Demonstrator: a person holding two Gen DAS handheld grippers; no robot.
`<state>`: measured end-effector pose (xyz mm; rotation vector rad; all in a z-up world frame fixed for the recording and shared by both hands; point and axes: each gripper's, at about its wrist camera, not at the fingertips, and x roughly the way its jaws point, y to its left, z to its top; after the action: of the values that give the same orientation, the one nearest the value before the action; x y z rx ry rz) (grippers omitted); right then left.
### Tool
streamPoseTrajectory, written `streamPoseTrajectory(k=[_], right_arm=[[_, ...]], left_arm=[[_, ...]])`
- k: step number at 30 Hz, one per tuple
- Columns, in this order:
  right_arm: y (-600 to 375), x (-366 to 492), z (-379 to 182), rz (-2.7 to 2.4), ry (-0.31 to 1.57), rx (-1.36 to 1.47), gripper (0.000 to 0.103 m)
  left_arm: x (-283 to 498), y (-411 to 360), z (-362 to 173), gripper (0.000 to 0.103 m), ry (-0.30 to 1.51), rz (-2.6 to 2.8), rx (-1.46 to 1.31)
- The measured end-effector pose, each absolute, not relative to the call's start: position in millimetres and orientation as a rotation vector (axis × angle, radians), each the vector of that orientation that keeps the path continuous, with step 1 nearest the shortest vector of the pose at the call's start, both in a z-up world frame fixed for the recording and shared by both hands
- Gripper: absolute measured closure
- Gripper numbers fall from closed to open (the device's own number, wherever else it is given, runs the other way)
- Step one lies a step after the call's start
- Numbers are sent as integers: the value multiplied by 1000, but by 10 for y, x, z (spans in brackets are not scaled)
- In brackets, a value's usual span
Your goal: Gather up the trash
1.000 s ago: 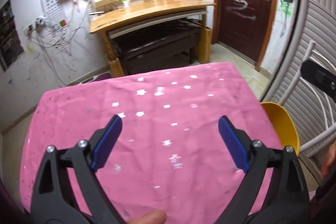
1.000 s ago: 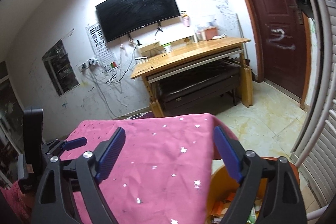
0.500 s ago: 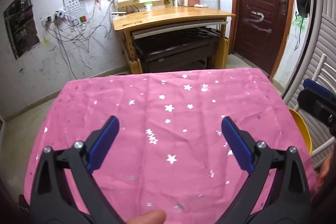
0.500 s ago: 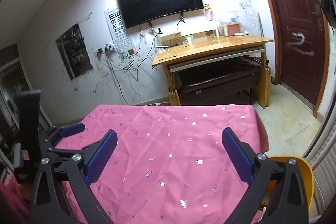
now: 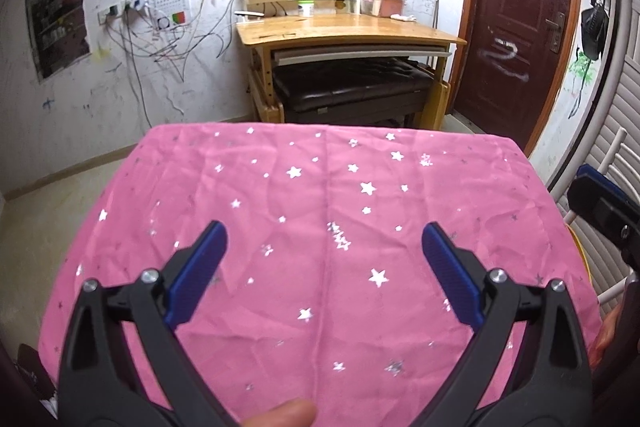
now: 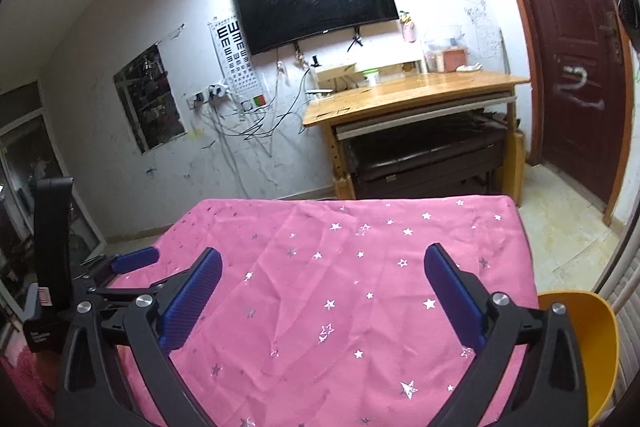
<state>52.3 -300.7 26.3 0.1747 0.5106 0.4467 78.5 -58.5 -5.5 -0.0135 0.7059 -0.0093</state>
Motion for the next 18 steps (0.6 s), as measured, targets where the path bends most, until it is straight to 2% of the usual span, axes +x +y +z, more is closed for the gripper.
streamPoseTrajectory(k=[18], right_arm=[[-2786,512,130,440,538,123,8]], left_arm=[[735,-295,-103,9,711,20,-45]])
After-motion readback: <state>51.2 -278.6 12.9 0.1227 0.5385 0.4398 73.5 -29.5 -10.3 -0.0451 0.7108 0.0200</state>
